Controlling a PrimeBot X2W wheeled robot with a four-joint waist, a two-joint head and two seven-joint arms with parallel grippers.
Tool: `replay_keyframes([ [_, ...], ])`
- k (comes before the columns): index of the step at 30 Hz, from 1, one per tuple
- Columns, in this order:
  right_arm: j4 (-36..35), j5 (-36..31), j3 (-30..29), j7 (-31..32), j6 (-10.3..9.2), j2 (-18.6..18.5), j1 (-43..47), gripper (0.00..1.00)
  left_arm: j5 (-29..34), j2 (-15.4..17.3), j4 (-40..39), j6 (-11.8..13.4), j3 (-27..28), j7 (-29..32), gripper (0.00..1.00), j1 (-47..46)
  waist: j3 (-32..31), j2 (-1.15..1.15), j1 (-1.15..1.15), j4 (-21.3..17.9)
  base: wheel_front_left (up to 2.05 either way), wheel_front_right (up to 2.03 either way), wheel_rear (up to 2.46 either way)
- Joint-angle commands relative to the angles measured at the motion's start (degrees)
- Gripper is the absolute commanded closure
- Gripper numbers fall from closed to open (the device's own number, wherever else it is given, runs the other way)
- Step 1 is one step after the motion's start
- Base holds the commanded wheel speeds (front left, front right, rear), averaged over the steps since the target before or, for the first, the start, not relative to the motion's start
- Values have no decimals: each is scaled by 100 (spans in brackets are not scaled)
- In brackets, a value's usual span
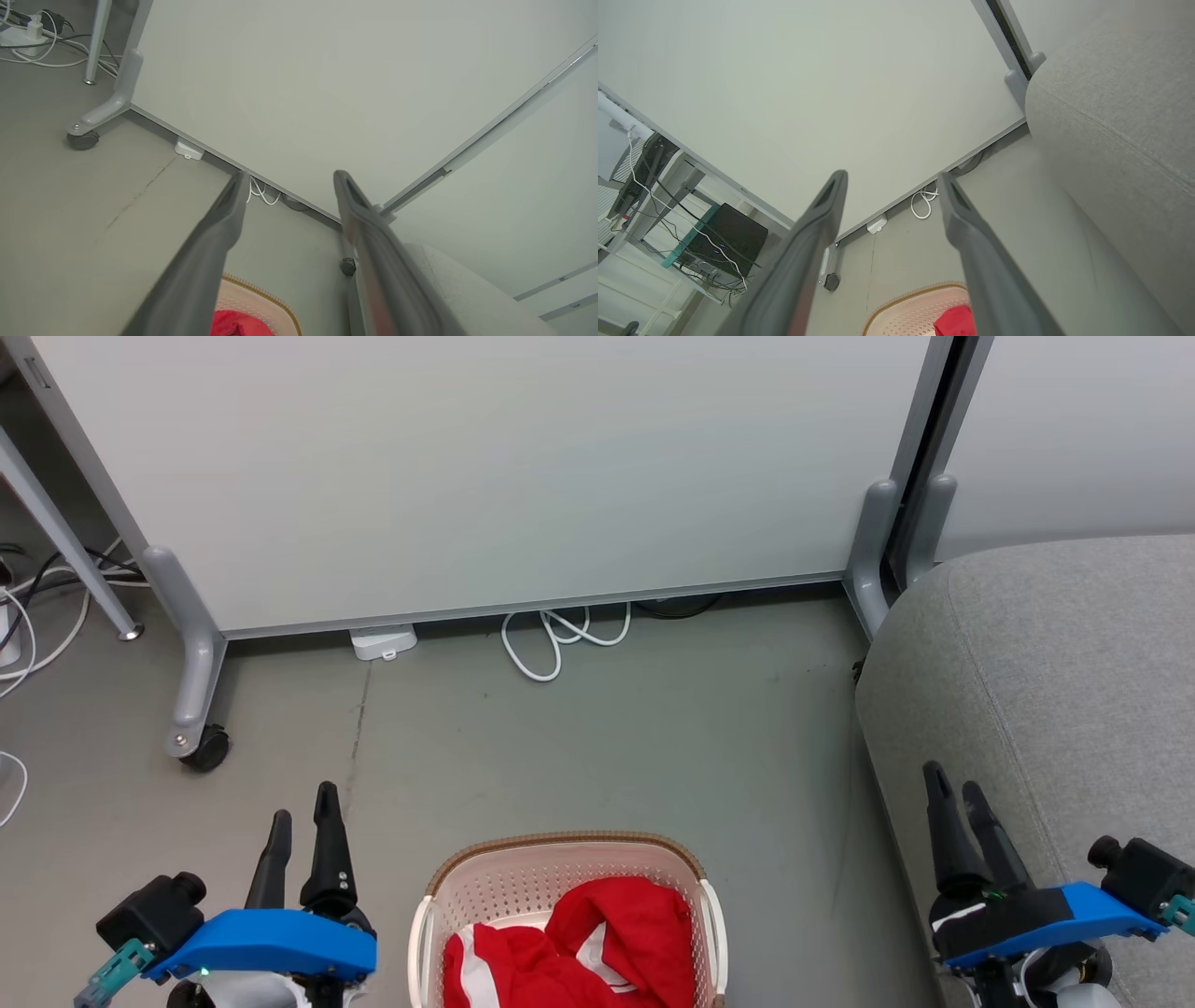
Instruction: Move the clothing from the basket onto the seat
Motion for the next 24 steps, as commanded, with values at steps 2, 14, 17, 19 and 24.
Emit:
replay_keyframes([
  [2,-51,-269,34,-76,8,-31,-150,0,258,68,-40,-14,-44,-74,0,-102,1,0,0,5,0,0,0],
  [14,10,-1139,130,-276,10,-34,-192,0,1055,123,18,13,-184,-276,0,-103,0,0,0,32,0,0,0],
  [17,33,-1314,155,-325,10,-35,-197,0,1219,125,28,5,-196,-321,0,-98,-2,0,0,36,0,0,0],
  [19,52,-1436,168,-353,11,-35,-197,0,1326,125,25,-23,-214,-356,0,-94,-5,0,0,37,0,0,0],
  [24,84,-1722,198,-430,11,-36,-214,0,1574,116,55,-86,-236,-429,0,-93,-13,0,0,36,0,0,0],
])
